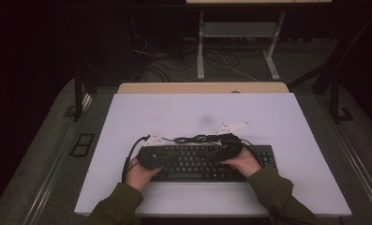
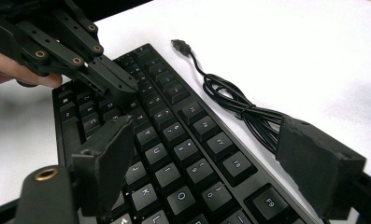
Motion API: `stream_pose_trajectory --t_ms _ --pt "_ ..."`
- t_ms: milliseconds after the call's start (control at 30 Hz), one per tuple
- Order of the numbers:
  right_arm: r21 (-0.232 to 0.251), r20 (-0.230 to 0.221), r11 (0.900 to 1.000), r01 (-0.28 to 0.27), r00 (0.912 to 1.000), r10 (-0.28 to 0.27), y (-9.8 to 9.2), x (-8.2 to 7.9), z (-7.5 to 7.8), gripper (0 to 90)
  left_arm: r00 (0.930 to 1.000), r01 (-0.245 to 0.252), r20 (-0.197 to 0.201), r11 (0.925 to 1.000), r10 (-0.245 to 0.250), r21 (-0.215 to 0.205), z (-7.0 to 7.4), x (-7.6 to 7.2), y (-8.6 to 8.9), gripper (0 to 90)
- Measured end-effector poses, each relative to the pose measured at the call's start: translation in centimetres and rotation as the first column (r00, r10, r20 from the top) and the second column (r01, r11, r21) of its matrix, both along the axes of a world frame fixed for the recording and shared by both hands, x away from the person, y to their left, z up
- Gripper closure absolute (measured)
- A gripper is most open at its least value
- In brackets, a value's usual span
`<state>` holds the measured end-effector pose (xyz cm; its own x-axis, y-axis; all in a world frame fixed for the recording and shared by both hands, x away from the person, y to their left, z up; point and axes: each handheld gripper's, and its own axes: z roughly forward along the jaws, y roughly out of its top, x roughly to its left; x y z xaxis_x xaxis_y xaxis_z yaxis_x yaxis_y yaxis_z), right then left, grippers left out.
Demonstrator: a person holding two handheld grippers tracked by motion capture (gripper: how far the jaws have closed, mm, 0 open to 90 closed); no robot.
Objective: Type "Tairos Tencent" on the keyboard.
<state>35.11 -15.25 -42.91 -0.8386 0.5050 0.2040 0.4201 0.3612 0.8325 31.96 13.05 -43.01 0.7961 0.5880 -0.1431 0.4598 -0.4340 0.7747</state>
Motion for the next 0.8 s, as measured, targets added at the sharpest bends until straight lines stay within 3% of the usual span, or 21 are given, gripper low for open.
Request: stream_pose_trajectory --t_ms 400,700,800 --pt "0.003 -0.001 1.0 -0.003 1.0 0.003 -0.1 0.0 0.1 19.3 0.9997 0.008 0.022 0.9999 -0.008 -0.015 0.5 -0.4 0.5 79.9" --pt "0.003 -0.015 1.0 -0.02 0.9997 0.02 -0.3 -0.1 0.3 22.1 0.9992 0.0 0.039 0.9993 0.002 -0.038 0.5 -0.7 1.0 64.7" --pt "-0.007 -0.023 1.0 -0.031 0.9993 0.031 -0.4 -0.2 0.4 25.1 0.9988 0.004 0.049 0.9995 -0.003 -0.031 0.5 -0.8 1.2 55.9"
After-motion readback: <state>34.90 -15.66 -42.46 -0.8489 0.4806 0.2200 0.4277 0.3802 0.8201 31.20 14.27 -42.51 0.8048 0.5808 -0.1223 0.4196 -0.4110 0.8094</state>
